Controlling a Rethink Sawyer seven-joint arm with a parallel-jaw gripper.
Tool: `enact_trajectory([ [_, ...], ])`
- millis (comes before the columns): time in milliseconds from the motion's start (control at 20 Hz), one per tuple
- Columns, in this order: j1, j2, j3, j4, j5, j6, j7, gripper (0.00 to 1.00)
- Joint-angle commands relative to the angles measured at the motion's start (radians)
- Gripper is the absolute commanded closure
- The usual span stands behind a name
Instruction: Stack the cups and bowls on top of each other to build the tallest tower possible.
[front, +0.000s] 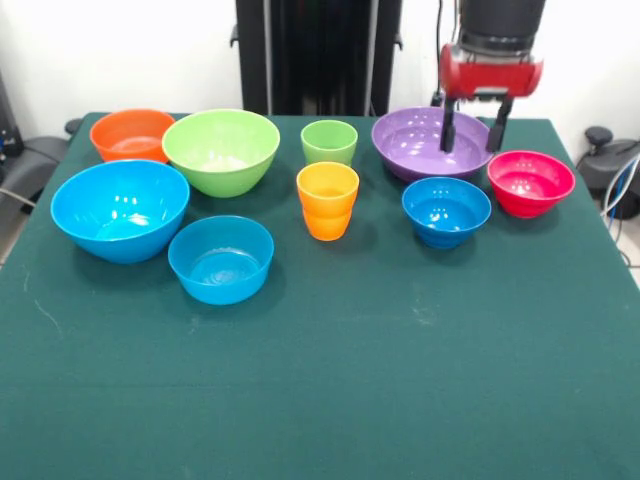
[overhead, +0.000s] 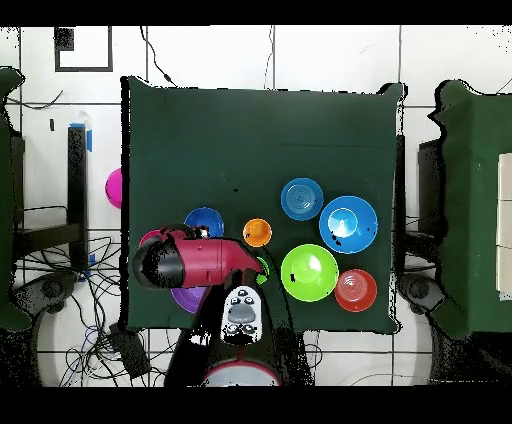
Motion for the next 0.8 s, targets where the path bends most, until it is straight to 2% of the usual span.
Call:
enact_trajectory([
  [50,-0.03,0.132,0.059,-0.051,-0.076,-0.085,0.073,0.0],
  [450,-0.06,0.199,0.069,-0.071,-0.122,-0.146,0.061,0.0],
  [800,-0.12,0.192,0.09,-0.059,-0.187,-0.128,0.027,0.0],
])
